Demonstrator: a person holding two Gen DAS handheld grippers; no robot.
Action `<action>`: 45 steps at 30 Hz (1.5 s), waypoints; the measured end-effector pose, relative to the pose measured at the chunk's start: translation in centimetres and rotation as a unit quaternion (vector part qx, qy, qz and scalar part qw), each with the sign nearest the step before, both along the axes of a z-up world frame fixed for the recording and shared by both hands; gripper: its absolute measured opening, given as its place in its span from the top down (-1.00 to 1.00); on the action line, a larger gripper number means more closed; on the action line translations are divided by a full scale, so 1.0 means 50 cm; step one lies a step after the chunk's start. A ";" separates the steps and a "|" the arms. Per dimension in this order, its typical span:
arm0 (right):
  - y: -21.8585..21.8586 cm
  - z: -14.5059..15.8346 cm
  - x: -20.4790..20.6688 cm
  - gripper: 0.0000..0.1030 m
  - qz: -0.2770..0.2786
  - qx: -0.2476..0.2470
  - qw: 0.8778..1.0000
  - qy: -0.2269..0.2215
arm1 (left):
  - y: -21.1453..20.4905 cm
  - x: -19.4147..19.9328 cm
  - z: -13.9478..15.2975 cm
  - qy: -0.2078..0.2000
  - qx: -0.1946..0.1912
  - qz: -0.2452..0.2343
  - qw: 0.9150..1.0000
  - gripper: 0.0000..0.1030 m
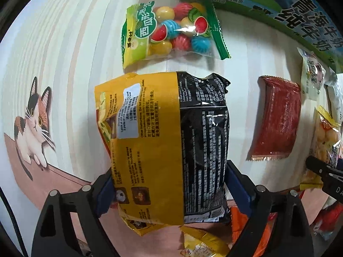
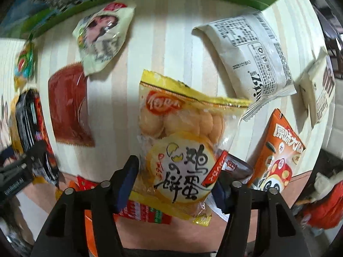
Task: Organize snacks
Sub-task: 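Carry both packs into the cardboard box and open both tools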
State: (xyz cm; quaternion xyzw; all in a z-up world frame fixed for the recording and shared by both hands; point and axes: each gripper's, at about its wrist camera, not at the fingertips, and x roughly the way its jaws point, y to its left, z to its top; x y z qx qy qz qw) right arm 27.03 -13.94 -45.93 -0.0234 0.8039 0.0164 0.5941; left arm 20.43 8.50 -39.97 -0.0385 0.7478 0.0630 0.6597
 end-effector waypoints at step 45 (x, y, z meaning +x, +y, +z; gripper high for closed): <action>-0.017 0.499 0.256 0.10 0.010 0.184 0.961 -0.208 | -0.085 0.332 0.444 -0.187 -0.091 -0.036 0.978 -0.68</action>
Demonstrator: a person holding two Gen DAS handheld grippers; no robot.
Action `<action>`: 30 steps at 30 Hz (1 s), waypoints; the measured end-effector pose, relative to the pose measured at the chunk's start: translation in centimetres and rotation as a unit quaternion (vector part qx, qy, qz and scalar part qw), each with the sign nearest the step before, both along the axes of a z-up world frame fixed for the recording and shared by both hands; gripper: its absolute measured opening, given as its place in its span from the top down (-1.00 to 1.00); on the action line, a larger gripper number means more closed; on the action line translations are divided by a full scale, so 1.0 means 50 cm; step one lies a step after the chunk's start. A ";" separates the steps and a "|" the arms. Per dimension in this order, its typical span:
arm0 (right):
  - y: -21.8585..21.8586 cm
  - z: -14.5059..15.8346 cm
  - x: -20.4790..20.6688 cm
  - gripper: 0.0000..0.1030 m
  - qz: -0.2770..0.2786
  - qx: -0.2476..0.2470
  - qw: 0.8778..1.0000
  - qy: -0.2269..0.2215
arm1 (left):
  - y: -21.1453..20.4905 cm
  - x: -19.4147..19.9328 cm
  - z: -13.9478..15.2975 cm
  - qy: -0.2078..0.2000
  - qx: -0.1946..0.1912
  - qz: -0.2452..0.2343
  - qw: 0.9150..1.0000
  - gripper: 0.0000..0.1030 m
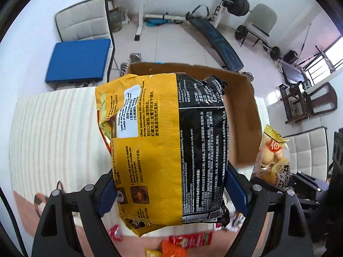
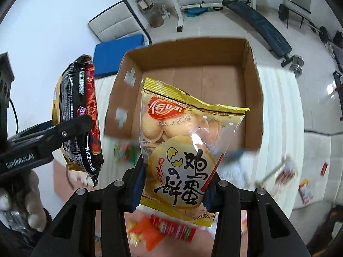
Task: Organize snacks
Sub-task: 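Carry both packs into the cardboard box and open both tools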
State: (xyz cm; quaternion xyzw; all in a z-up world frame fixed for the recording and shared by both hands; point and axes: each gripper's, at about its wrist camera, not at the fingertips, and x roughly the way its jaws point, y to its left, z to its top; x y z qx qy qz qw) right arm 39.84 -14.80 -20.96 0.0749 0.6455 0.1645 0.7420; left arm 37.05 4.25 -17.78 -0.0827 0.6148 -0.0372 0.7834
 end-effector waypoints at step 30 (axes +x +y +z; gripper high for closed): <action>0.060 -0.352 0.329 -0.85 0.044 -0.094 0.990 0.093 | -0.071 0.266 -0.274 0.132 -0.019 -0.036 0.990 -0.84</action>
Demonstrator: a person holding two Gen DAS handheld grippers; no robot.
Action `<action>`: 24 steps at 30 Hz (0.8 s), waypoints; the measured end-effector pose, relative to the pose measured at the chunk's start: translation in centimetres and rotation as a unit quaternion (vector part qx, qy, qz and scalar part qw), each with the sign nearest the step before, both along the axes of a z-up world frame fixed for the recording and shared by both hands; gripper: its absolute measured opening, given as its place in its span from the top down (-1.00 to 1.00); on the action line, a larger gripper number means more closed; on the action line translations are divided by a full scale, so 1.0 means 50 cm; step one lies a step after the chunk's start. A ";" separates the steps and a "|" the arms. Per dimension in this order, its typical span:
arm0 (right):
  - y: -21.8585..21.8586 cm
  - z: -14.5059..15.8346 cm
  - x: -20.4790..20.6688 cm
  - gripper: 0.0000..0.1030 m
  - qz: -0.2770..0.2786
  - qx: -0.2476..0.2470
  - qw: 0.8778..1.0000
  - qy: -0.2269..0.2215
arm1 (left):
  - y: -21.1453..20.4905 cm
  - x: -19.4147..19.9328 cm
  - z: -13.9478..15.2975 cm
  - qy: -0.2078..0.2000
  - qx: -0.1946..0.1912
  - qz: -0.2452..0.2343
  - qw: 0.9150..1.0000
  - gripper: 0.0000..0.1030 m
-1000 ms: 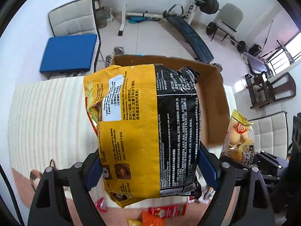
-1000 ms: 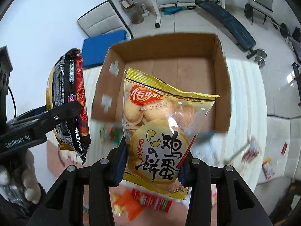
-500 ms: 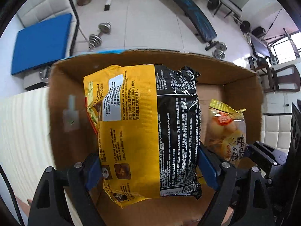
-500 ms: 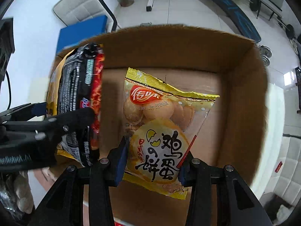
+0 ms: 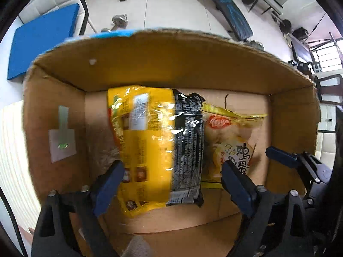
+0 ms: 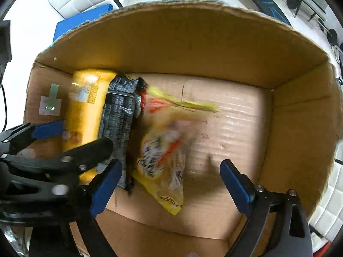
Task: Organize snacks
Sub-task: 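Carry both packs into the cardboard box and open both tools, then grasp the red jerky pack with the left tool while the right grasps the orange panda bag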
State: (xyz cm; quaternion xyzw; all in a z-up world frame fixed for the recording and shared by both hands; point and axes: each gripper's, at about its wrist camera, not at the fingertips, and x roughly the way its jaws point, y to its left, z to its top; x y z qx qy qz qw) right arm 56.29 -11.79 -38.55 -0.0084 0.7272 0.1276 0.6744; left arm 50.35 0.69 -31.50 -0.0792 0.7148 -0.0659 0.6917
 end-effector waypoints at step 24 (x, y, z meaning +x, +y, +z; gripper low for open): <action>-0.099 0.256 -0.358 -0.88 -0.073 0.015 0.994 -0.077 | -0.006 -0.333 0.237 -0.141 0.073 0.028 0.987 -0.84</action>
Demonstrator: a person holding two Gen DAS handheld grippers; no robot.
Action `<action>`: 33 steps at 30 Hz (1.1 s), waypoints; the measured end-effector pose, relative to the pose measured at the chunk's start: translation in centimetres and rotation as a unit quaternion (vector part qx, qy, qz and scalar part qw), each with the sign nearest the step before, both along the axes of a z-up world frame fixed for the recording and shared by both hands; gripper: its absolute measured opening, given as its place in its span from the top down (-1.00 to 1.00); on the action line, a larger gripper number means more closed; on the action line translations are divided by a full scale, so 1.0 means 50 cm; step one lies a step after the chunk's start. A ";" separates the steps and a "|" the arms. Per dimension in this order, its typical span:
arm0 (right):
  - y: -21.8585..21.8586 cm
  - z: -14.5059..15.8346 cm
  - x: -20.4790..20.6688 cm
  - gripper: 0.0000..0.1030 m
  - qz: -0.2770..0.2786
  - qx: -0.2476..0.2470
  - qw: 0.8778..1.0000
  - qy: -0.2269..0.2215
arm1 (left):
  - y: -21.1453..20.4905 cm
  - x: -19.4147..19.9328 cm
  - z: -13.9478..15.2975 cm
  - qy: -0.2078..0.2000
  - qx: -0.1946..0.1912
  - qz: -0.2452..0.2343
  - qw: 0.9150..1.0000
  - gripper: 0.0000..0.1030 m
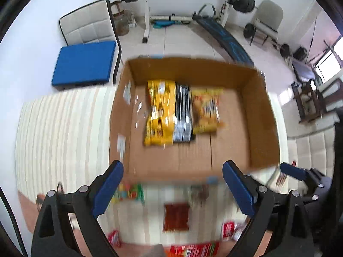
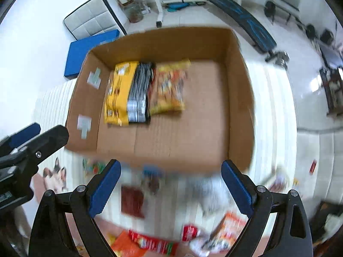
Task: Organize snacks
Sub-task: 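Grasp the red jerky pack with the left tool while the right grasps the orange panda bag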
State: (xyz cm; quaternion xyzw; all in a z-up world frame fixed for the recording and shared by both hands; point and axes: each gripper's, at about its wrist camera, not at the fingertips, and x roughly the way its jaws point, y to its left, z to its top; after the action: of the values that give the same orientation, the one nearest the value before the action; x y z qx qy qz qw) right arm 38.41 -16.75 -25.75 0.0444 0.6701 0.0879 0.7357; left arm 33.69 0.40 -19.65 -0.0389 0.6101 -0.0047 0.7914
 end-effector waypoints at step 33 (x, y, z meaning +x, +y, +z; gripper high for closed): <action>-0.307 -0.341 -0.300 -0.84 -0.219 0.009 0.954 0.204 | -0.057 -0.189 -0.444 0.261 -0.005 0.005 0.965 -0.49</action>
State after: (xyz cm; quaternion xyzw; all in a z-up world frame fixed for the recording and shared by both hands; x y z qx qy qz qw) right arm 23.42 -32.11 -42.78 0.2137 0.7788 -0.0801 0.5843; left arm 24.26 -2.48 -41.85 -0.0458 0.7955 0.0068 0.6042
